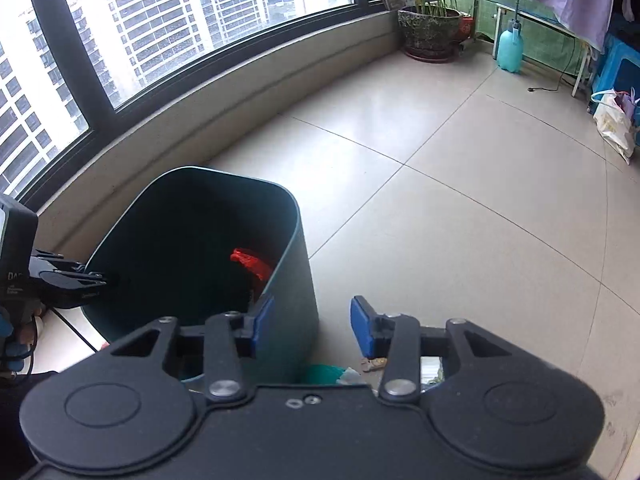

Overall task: Collect trash
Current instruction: 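Lift the red bag over the teal bin and release it inside, then grasp the white crumpled cloth from the pile with the right gripper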

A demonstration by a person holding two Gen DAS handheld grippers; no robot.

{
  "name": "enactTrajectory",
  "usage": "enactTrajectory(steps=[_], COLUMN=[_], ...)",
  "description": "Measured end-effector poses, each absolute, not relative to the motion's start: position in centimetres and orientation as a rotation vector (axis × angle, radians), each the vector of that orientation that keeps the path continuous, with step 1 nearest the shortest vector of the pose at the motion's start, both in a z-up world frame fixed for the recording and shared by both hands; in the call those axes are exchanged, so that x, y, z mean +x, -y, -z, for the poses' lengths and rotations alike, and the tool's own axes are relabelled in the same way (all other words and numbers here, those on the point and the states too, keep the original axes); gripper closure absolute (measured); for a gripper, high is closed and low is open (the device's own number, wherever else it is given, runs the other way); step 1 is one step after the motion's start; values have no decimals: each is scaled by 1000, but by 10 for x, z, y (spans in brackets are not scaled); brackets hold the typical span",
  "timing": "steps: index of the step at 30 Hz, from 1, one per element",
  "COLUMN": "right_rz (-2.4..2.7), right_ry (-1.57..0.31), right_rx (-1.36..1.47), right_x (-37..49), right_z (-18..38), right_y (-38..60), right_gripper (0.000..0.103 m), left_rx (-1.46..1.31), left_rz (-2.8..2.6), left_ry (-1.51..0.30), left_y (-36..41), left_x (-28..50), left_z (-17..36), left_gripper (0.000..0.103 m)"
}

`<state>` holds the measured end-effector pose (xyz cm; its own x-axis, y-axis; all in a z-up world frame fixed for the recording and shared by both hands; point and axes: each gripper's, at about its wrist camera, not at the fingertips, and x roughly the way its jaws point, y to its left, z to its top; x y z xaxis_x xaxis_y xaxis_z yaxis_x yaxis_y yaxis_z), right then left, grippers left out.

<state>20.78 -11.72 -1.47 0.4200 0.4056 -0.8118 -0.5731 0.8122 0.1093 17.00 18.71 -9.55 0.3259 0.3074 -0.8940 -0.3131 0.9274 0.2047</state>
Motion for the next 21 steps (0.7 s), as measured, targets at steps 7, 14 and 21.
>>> enactTrajectory(steps=[7,14,21], right_rz=[-541,-448,-324], right_ry=[-1091,-1264,-1387], right_rx=[-220,-326,-176], right_x=[228,252,266], right_z=[82,179,259], right_y=[155,164,176], right_gripper=[43,36,36], left_rx=[-12,-27,-18], left_rz=[-422,-427,-426], left_ry=[-1178,-1184,-1185], left_y=[-187,-189,-187], left_x=[172,173,173], left_z=[96,96,96], left_gripper=[88,88,88])
